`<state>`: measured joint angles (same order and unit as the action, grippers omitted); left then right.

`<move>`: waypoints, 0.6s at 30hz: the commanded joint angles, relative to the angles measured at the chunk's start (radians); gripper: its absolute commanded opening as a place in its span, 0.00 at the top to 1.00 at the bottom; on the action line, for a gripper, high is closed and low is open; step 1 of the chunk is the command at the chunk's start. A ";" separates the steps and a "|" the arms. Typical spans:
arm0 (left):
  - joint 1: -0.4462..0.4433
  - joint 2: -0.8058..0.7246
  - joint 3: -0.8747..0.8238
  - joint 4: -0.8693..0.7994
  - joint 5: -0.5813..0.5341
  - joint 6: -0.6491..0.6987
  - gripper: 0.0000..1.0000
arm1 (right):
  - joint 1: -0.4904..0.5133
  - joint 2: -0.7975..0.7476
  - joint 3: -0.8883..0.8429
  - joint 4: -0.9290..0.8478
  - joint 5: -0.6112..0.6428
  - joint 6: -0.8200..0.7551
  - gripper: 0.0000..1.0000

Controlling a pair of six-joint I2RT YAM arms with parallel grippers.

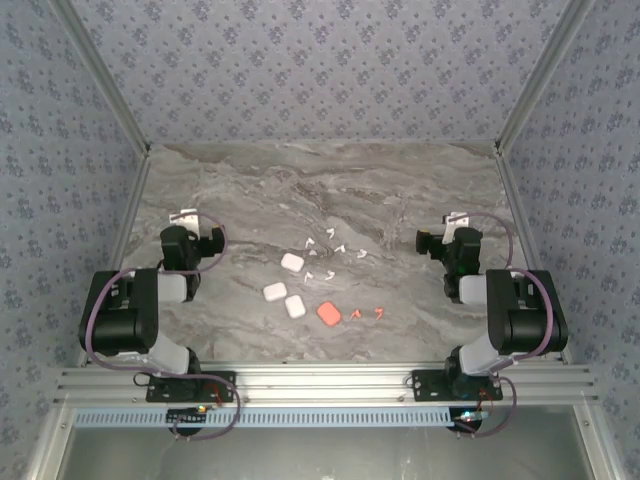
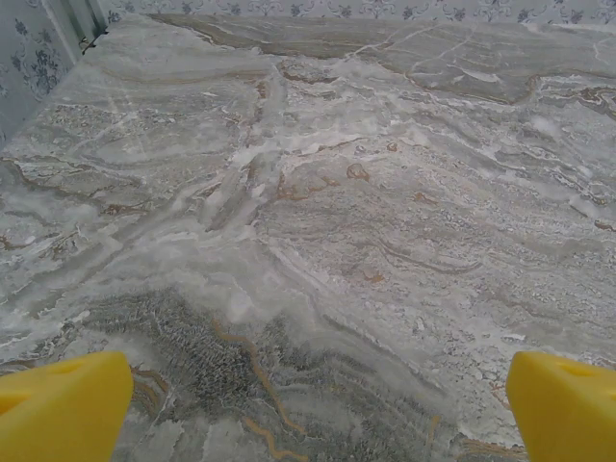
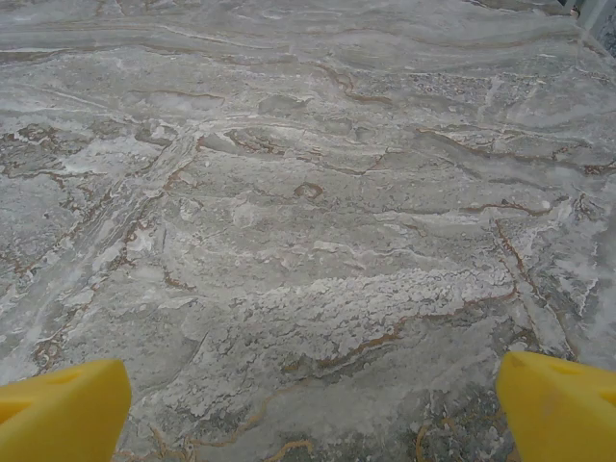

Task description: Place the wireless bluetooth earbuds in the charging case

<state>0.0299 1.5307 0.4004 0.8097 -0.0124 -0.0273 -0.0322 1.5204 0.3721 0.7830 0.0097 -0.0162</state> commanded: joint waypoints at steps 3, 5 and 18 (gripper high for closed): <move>-0.006 0.002 0.012 0.002 -0.008 0.002 0.01 | -0.005 0.000 0.023 0.013 -0.013 -0.010 0.00; -0.006 0.002 0.012 0.002 -0.008 0.003 0.01 | -0.008 0.000 0.022 0.013 -0.018 -0.008 0.00; -0.003 0.002 0.014 0.000 -0.002 0.001 0.01 | -0.023 0.001 0.023 0.013 -0.043 0.001 0.00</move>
<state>0.0299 1.5307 0.4004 0.8097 -0.0154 -0.0273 -0.0456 1.5204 0.3733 0.7830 -0.0174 -0.0158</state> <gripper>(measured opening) 0.993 0.998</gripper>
